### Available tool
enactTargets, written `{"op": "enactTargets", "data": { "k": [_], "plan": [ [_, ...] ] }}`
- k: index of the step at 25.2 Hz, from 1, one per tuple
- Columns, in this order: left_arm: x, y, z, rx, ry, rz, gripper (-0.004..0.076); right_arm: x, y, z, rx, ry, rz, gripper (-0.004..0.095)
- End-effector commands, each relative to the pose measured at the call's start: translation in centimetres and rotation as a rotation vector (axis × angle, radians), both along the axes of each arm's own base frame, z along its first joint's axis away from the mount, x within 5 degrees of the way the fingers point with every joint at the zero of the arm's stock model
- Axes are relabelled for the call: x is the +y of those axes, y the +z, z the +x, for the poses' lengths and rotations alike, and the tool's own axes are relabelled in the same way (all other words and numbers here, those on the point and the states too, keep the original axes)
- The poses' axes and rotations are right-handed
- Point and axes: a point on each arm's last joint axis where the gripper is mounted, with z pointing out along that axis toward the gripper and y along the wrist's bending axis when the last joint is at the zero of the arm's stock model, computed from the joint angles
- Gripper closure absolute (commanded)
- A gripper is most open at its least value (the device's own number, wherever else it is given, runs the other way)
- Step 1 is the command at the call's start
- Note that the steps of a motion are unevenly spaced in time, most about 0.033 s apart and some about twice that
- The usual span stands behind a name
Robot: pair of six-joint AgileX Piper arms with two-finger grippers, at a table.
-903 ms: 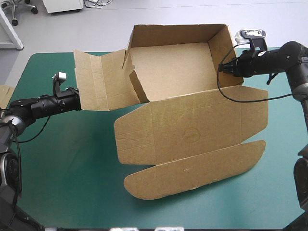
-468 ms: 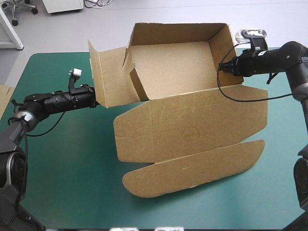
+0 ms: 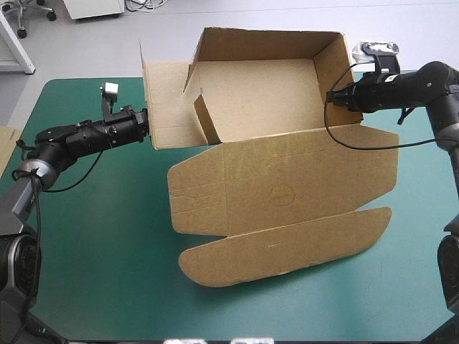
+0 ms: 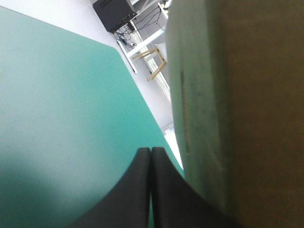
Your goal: Fold the box
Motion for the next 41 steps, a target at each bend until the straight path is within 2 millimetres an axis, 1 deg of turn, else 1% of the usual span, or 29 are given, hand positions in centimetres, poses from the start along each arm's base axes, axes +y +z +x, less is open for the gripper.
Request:
{"op": "enactTargets", "data": {
  "k": [1,6,8,10,13,15,18,23,25,28,34,36,37,38,39,41],
  "plan": [
    [-1.3,5.6,-2.2,-0.134,-0.109,-0.148,0.0734,-0.2,3.6,-1.3,-0.127,-0.044,0.043,0.0916],
    [-1.7,9.3,-3.3,-0.22,-0.126,-0.17,0.0734,-0.4,3.5,-1.3,-0.126,-0.056,0.03,0.0916],
    [-2.0,10.3,-3.5,-0.234,-0.143,-0.151,0.0733,-0.4,3.5,-1.3,-0.128,-0.058,0.03,0.0915],
    [-2.4,10.8,-3.5,-0.239,-0.163,-0.133,0.0732,-0.4,3.5,-1.3,-0.128,-0.058,0.03,0.0916],
    [-3.5,10.9,-3.7,-0.243,-0.194,-0.115,0.0713,-0.4,3.5,-1.3,-0.128,-0.058,0.03,0.0916],
    [-4.4,10.8,-3.7,-0.24,-0.202,-0.116,0.0674,-0.4,3.5,-1.3,-0.128,-0.058,0.03,0.0916],
    [-5.1,10.9,-3.7,-0.243,-0.192,-0.116,0.0579,-0.4,3.6,-1.3,-0.132,-0.06,0.031,0.0916],
    [-5.3,11.3,-3.6,-0.245,-0.18,-0.167,0.0426,-0.4,3.6,-1.3,-0.13,-0.059,0.031,0.0916],
    [-5.3,11.5,-3.6,-0.245,-0.176,-0.182,0.0418,-0.4,3.6,-1.3,-0.13,-0.059,0.031,0.0916],
    [-5.5,11.2,-3.5,-0.235,-0.163,-0.151,0.0415,-0.4,3.6,-1.3,-0.128,-0.057,0.034,0.0916],
    [-6.5,9.9,-2.9,-0.212,-0.105,0.006,0.0318,-0.4,3.4,-1.3,-0.112,-0.067,0.045,0.0915],
    [-6.5,10.3,-2.9,-0.227,-0.098,0.011,0.0311,-0.5,3.4,-1.3,-0.107,-0.075,0.031,0.0914],
    [-6.6,11.1,-3.0,-0.257,-0.102,0.035,0.0311,-0.5,3.3,-1.3,-0.098,-0.083,0.023,0.0913],
    [-6.7,11.4,-3.0,-0.26,-0.102,0.06,0.0311,-0.6,3.3,-1.3,-0.096,-0.086,0.022,0.0913],
    [-7.0,12.2,-3.1,-0.268,-0.09,0.122,0.0311,-0.6,3.2,-1.3,-0.094,-0.087,0.023,0.0913],
    [-7.6,12.9,-3.1,-0.281,-0.085,0.212,0.0311,-0.6,3.2,-1.3,-0.091,-0.091,0.028,0.0913]
  ]
}}
